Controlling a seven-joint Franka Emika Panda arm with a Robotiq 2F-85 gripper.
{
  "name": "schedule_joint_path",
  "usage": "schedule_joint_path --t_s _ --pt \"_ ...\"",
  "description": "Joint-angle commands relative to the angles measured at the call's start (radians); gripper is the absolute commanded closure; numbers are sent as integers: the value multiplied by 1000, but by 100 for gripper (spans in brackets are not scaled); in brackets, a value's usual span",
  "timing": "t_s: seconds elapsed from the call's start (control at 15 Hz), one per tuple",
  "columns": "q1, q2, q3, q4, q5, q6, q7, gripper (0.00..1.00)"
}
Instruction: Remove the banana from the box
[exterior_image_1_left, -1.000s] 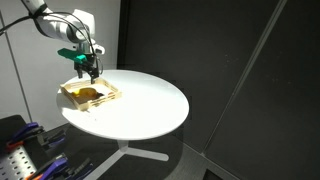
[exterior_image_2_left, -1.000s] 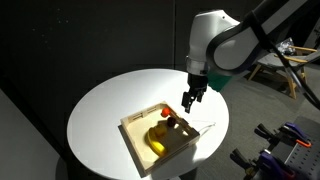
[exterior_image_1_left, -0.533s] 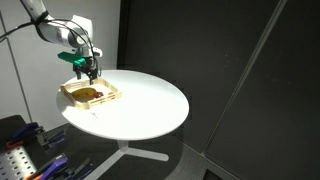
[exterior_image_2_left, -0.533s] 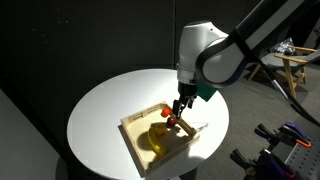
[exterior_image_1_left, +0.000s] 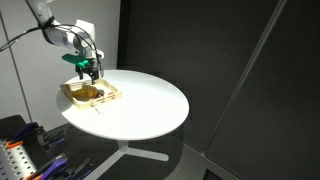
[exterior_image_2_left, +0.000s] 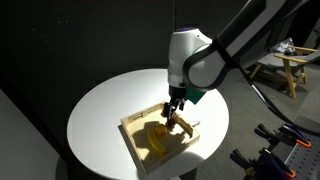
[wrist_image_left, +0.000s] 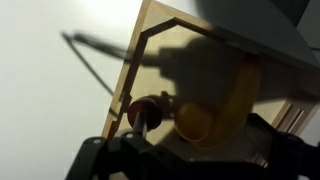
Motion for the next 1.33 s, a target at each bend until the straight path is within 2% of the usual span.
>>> schedule_joint_path --t_s 0.0,0.6,0.87,1.27 --pt "21 70 -12 82 -32 -16 -8 0" --pt "77 168 -50 171 -57 -22 27 0" --pt "127 170 -76 175 -60 -19 101 0" --pt "196 160 -115 169 -49 -7 289 0"
